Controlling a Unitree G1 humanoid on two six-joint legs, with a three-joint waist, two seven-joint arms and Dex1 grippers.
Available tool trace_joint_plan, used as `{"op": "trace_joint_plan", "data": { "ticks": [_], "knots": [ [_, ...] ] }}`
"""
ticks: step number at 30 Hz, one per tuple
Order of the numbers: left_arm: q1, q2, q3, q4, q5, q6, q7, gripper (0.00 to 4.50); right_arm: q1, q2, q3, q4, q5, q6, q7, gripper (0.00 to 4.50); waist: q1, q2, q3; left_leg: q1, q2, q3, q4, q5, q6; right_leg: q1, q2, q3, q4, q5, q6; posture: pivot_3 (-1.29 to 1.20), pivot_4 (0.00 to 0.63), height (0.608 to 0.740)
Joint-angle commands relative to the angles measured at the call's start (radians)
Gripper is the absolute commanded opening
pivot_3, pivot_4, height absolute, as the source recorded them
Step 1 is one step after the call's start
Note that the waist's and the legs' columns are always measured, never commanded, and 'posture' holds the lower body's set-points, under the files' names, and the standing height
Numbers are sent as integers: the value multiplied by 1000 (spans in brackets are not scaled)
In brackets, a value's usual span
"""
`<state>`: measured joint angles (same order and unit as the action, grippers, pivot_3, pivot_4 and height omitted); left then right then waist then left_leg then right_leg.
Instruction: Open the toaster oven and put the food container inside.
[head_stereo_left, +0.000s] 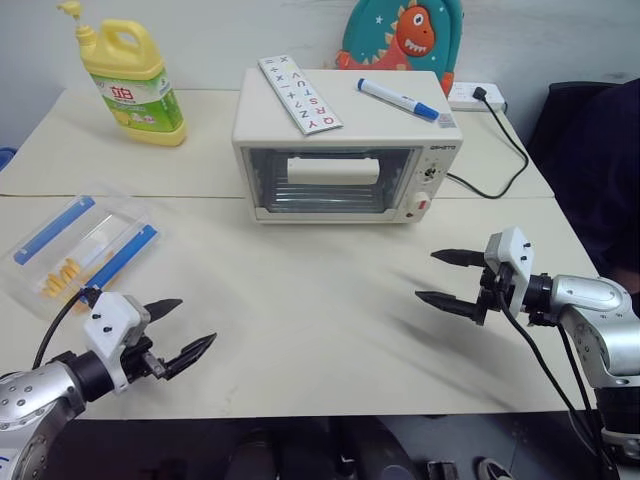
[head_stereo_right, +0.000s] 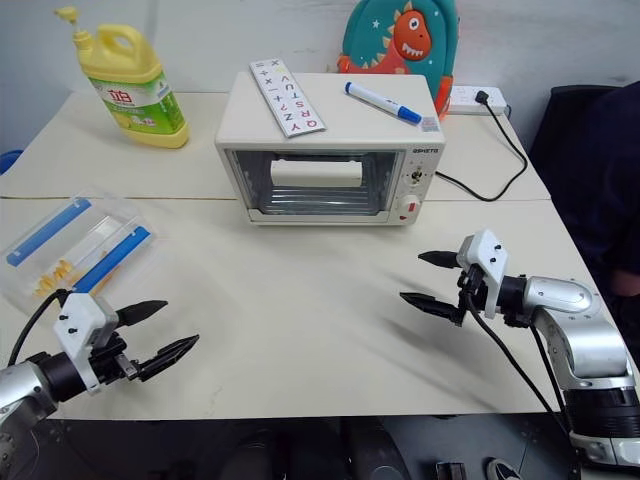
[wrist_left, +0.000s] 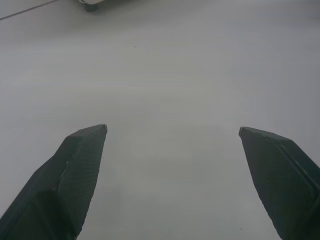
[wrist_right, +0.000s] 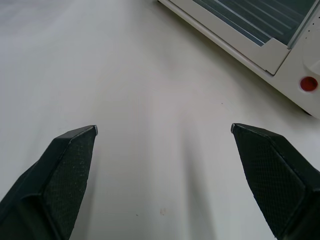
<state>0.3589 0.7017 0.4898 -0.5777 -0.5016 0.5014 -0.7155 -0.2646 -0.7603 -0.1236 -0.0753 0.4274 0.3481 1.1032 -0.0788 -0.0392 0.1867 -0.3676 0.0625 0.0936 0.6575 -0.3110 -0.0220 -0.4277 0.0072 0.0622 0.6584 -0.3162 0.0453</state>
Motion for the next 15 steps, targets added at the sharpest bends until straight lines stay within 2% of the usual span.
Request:
{"op": "trace_joint_plan", "data": {
  "ticks": [1,6,15],
  "knots": [
    [-12,10,-6,4,24,-41,-10,4500,-5,-9,-9,-27,3,-14,-4,4481,1,0,0,0,0,0,0,0,0,0,0,0,0,0,0,0,150,740],
    [-24,4,-20,8,40,-38,4,4500,1,-4,-7,-37,2,-9,-10,4481,1,0,0,0,0,0,0,0,0,0,0,0,0,0,0,0,150,740],
    [-125,-33,14,-14,-69,43,67,4500,-57,53,4,-47,56,60,-37,4481,0,0,0,0,0,0,1,0,0,0,0,0,1,0,0,0,150,740]
  ]
}}
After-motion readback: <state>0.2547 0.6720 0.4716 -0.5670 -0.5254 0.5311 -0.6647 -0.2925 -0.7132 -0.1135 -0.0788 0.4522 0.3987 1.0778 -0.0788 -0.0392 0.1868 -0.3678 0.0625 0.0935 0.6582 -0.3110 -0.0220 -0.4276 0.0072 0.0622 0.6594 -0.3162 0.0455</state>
